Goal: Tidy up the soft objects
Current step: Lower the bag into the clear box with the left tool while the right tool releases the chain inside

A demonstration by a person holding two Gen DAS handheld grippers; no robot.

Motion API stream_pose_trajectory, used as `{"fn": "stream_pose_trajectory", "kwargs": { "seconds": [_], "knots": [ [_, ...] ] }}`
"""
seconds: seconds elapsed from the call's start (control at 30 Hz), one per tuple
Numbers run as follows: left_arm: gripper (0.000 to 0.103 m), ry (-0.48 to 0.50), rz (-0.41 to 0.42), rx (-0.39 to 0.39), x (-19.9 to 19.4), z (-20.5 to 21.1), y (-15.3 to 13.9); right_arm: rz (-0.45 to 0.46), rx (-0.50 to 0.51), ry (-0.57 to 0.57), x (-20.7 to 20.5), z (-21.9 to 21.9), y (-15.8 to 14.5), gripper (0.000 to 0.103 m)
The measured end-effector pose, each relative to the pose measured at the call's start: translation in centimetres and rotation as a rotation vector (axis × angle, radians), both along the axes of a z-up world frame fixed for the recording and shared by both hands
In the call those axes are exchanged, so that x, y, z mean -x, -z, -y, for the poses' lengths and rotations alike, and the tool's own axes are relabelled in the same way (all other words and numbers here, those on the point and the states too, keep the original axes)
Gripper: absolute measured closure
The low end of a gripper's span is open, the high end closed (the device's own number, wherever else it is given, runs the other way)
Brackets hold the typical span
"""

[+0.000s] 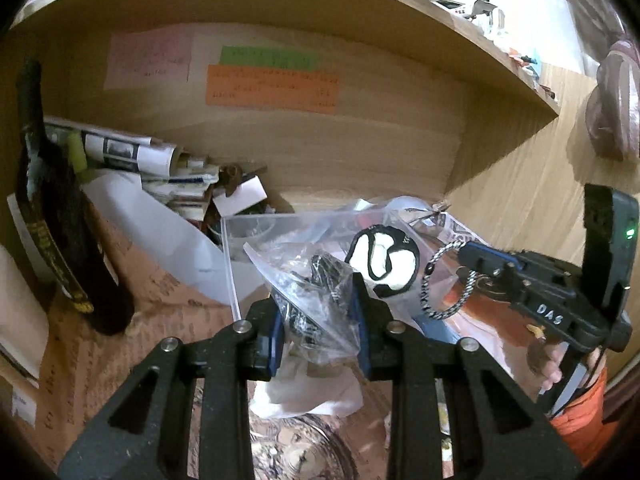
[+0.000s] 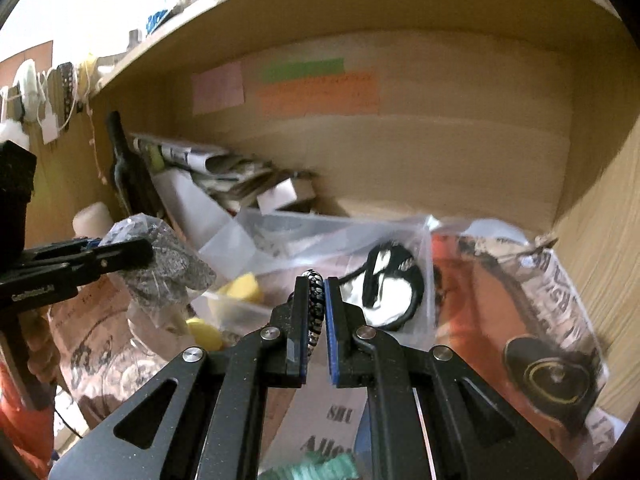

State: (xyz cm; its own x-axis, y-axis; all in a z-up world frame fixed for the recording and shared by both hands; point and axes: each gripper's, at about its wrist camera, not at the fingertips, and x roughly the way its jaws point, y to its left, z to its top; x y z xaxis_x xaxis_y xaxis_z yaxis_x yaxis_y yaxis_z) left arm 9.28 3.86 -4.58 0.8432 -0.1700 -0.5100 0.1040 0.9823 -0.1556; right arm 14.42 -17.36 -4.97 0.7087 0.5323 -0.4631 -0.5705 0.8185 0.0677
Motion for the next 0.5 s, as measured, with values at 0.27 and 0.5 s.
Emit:
{"fn": "stream_pose_trajectory", "kwargs": {
  "seconds": [0.27, 0.5],
  "knots": [
    [0.074, 0.010, -0.075, 0.032, -4.2, 0.1, 1.4, 0.040, -0.007, 0.015, -1.3, 0.0, -1.0, 0.096],
    [0.074, 0.013, -0.178, 0.096, -8.7, 0.2, 3.4, 0.019, 0.032, 0.033, -3.9, -0.9, -0.3, 0.096]
  ]
}}
